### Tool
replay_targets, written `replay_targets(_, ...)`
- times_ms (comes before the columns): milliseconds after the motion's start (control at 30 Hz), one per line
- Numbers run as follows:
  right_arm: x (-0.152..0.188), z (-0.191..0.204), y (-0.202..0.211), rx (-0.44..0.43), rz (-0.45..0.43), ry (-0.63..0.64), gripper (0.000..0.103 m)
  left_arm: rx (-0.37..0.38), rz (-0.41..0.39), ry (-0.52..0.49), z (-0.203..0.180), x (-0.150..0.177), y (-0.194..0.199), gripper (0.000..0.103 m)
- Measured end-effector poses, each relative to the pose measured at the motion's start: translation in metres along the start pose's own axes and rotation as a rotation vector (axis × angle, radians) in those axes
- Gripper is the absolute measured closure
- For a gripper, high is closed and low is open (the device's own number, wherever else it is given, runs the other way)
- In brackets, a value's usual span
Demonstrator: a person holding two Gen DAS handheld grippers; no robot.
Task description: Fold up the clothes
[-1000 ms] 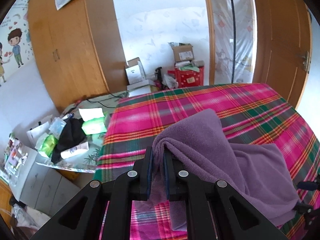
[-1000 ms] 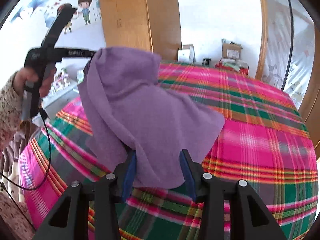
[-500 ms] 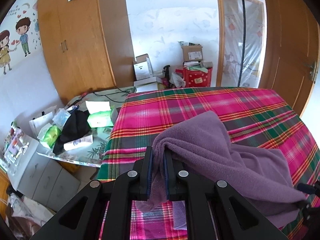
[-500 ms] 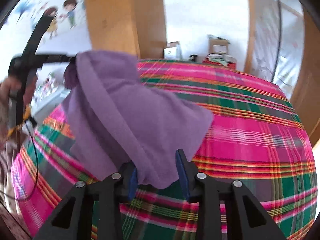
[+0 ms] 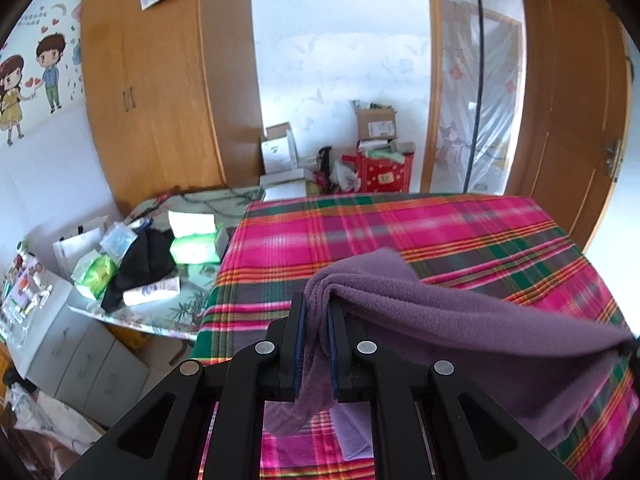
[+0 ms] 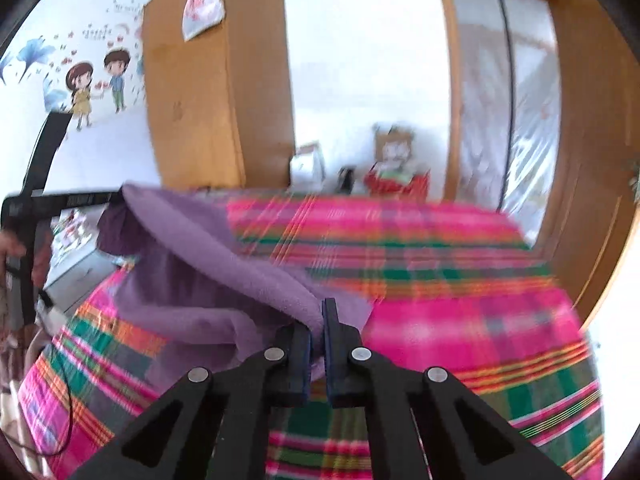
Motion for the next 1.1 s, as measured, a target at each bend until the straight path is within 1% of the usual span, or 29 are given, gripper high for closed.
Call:
replay_targets(133,-0.026,-0.019,0.031,0.093,-0.082,0.018,0.098,0.028,-0.065,-0.024,-0.016,-0.009,0.029,0.093)
replay_targets(233,-0.043,-0.027,0.056,0.163,-0.137,0.047,0.098,0.025,-0.132,-0.036,-0.024,-0.018,0.053,0.094)
replay_targets(300,-0.053,-0.032,0.071,0.215,-0.166,0.071,0.099,0.015,-0.160,-0.031,-0.024,-0.023,0.065,0.094)
replay_targets(400,-0.052,-0.044,0.072,0.242,-0.142,0.065,0.099,0.023,-0.165,-0.023,-0.025,-0.024,0.075,0.094)
replay_targets(500,-0.050,-0.056,0.073,0.270,-0.117,0.058,0.099,0.033,-0.131,-0.043,-0.031,-0.012,0.071,0.094)
replay_targets(633,-0.048,-0.072,0.074,0.306,-0.082,0.048,0.099,0.068,-0.039,-0.082,-0.046,0.018,0.052,0.094)
replay_targets(700,-0.035,-0.083,0.067,0.324,-0.041,0.027,0.099,0.086,0.020,-0.108,-0.054,0.036,0.040,0.093)
replay_targets(733,-0.028,-0.088,0.063,0.333,-0.021,0.016,0.099,0.096,0.054,-0.118,-0.056,0.045,0.033,0.090)
replay_targets(767,-0.022,-0.094,0.060,0.343,-0.001,0.007,0.099,0.112,0.098,-0.092,-0.055,0.053,0.025,0.089)
replay_targets(833,-0.008,-0.104,0.055,0.367,0.031,-0.002,0.099,0.147,0.195,-0.003,-0.047,0.067,0.008,0.087)
replay_targets(933,0.009,-0.114,0.050,0.372,0.067,-0.018,0.098,0.200,0.341,0.130,-0.036,0.088,-0.017,0.077)
replay_targets(1000,0.020,-0.118,0.045,0.370,0.093,-0.027,0.098,0.235,0.437,0.219,-0.030,0.101,-0.032,0.077)
replay_targets(1067,0.024,-0.120,0.042,0.366,0.101,-0.031,0.098,0.269,0.533,0.308,-0.023,0.113,-0.047,0.076)
replay_targets(1100,0.026,-0.120,0.041,0.364,0.105,-0.034,0.098,0.286,0.559,0.352,-0.021,0.116,-0.051,0.075)
Point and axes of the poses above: each gripper's, at about its wrist camera, not at the fingertips, and y roughly against the way its jaws point, z to its left, x to its underside, the point moved 8 cm from there along -y, roughly the way its jaws point, and after that the axes turned 12 degrees about y, right-handed, at the moved point
